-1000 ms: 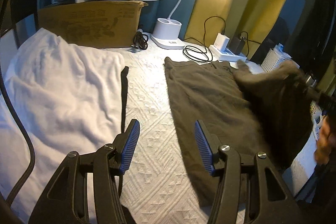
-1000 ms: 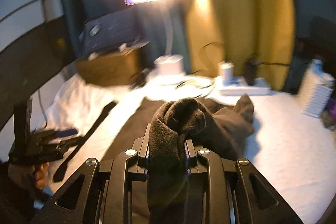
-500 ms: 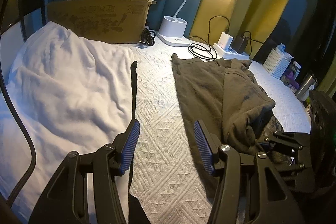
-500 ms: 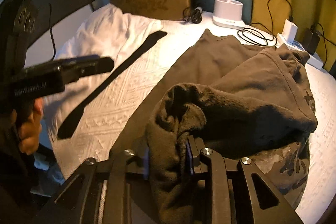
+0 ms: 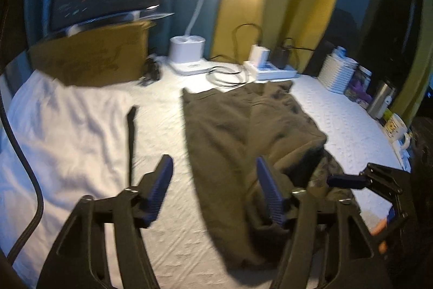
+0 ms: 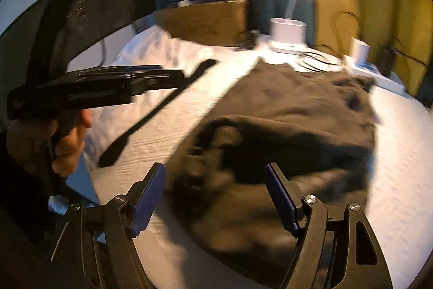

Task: Fold small clothes
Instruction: 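Grasp the shirt edge with the left tool and fold it over the body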

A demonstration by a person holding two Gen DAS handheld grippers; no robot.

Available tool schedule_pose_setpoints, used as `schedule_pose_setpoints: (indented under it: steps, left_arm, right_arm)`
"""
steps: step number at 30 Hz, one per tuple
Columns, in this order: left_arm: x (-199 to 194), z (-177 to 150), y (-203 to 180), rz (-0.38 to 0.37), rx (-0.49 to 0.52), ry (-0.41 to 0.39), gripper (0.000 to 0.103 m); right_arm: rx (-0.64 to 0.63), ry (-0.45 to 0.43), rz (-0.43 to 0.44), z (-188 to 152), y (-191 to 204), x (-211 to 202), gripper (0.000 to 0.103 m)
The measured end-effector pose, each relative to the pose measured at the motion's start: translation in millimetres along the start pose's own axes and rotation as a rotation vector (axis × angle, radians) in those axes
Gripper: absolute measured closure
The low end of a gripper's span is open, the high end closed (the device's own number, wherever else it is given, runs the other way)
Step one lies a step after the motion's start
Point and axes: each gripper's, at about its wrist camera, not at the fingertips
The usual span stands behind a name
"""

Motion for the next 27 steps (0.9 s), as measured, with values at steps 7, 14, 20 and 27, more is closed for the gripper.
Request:
schedule_pose_setpoints:
  steps: [7,14,20,27]
  left_arm:
    - [39.8,10.0,-44.5,-0.021,0.098,0.077,0.036]
    - [82.3,17.5,-83.5,-0.080,0.157,0.180,0.036]
    - [120.6,22.0,-117.8,-0.060,0.279,0.259,0.036]
    - [154.2,9.2,-134.2,0.061,0.474,0.350,0.044]
  right_arm:
    - [0.123,0.003,-0.108,-15.3,-72.3,-6.4,0.026]
    - [0.203,0.013,-0.143,-31.5,-130.4,-5.5,0.026]
    - [0.255,0.019,-0.219,-40.8,-173.8,-3.2,0.026]
    - [0.314,0.012,-0.237,-48.5,-207.8,2.5,0.026]
Point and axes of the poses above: each gripper's, at about its wrist camera, not at the fingertips, and x roughly the way its jaws point, y to its left, z to its top, and after that the axes turned 12 degrees about -z, right-handed
